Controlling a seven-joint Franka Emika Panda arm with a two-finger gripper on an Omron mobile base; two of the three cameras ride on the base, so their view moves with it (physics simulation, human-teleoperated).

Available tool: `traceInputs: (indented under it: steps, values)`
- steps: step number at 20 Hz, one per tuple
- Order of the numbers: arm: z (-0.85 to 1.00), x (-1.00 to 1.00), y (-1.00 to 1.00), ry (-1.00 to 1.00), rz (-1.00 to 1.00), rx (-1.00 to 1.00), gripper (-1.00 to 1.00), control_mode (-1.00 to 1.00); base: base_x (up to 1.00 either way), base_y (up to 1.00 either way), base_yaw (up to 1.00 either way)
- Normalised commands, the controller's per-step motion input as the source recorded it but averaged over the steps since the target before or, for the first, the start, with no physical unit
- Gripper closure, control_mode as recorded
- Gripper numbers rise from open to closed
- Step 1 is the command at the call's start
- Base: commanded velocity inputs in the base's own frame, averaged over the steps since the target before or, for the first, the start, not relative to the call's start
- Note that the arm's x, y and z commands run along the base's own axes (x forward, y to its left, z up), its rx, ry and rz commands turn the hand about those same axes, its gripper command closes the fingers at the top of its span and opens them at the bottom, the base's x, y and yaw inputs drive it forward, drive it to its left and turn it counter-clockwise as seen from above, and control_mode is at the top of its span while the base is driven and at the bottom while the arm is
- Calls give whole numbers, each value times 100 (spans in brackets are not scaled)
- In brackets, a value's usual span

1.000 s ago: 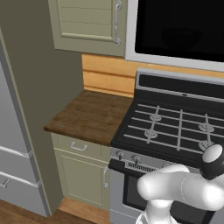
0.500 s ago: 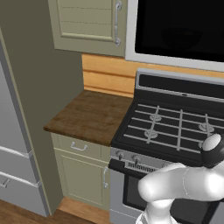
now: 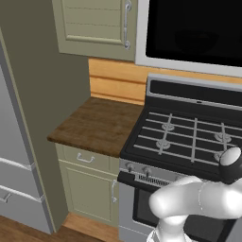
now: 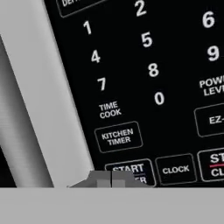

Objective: Pick the squash from the sink and place it in the bowl. Then pick the bowl and place it in the microwave. Then close the microwave door and press the start button.

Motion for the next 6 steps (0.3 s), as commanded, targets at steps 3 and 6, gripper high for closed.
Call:
traceInputs:
  steps: [3,6]
  values:
    - [0,-51,71,-8,0,2,100,-100,0,0,0]
    - [10,-80,38,-18,0,2,100,-100,0,0,0]
